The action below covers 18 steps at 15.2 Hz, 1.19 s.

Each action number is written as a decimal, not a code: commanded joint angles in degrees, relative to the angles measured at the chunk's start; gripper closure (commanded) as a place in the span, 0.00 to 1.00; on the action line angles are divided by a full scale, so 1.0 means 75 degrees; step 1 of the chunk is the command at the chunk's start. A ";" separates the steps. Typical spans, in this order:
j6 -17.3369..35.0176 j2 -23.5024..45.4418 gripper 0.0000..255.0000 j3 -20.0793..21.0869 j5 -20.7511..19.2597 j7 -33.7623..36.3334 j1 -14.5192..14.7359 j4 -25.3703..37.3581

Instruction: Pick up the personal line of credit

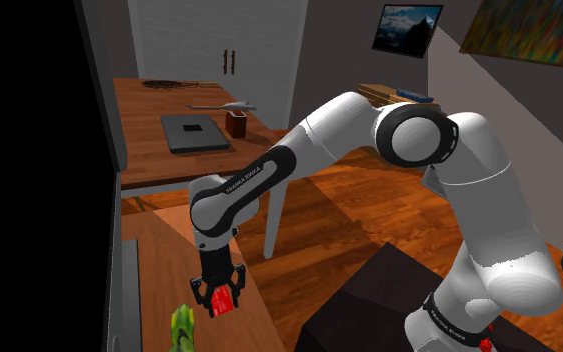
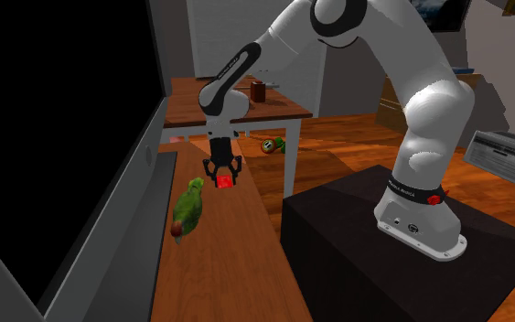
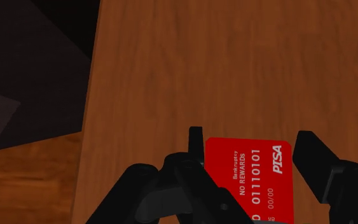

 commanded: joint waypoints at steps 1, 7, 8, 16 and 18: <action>0.0155 0.0071 1.00 0.0021 0.0010 -0.0004 0.0032 -0.0028; -0.0087 -0.0265 1.00 0.0051 0.0056 0.0045 -0.0016 -0.0112; -0.0147 -0.0343 1.00 0.0062 0.0065 0.0062 -0.0027 -0.0127; -0.0656 -0.0937 1.00 0.0143 0.0142 0.0202 -0.0115 -0.0183; -0.0790 -0.1077 1.00 0.0163 0.0161 0.0238 -0.0136 -0.0181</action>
